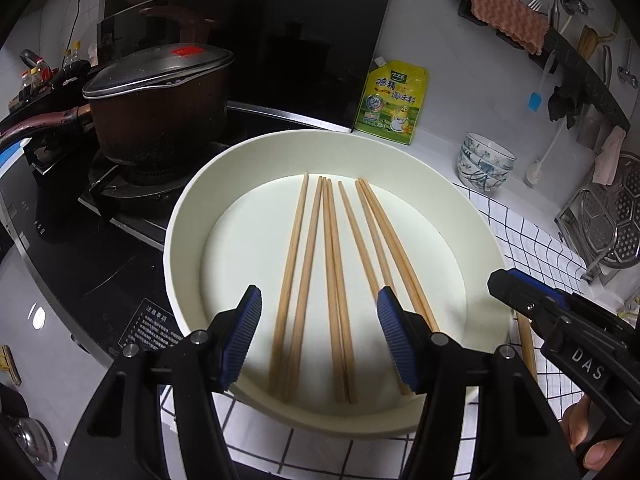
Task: Organize utensils
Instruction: 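Withdraw both open grippers from the basin toward the bundle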
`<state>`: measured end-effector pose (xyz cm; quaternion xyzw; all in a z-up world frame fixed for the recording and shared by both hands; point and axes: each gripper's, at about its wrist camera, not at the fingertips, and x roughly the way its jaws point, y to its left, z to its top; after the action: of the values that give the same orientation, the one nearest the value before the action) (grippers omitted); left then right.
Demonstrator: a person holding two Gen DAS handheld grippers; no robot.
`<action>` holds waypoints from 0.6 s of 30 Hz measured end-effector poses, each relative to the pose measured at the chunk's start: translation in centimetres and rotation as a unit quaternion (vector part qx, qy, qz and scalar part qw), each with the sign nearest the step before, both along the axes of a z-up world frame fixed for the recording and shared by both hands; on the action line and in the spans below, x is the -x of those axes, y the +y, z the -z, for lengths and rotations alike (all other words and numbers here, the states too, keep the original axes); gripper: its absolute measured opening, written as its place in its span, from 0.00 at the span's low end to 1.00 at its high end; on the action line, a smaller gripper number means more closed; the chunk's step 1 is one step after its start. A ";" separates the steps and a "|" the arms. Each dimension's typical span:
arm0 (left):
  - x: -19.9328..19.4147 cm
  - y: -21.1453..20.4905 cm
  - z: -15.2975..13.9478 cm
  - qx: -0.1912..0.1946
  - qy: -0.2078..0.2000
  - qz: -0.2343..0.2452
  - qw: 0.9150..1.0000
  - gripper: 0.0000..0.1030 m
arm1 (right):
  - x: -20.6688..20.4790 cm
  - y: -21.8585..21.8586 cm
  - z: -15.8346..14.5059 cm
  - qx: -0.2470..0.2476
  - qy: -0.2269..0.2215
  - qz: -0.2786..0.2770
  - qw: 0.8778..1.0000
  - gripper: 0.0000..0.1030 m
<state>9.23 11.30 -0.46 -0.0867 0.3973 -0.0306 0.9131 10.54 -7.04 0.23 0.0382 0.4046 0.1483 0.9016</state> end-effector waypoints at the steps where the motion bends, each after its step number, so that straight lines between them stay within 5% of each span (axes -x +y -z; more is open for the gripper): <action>1: 0.3 -0.2 -0.1 -0.001 -0.002 0.001 1.000 0.58 | 0.2 -0.2 -0.1 -0.001 -0.001 0.001 1.000 0.22; 18: 3.3 -4.8 -0.9 -0.006 -0.009 0.035 0.999 0.68 | 4.8 -6.9 -0.5 0.012 -0.019 0.045 0.999 0.30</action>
<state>5.96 6.52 0.47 -0.0671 0.3919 -0.0614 0.9155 5.75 -13.98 0.74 0.0421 0.3868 0.1036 0.9154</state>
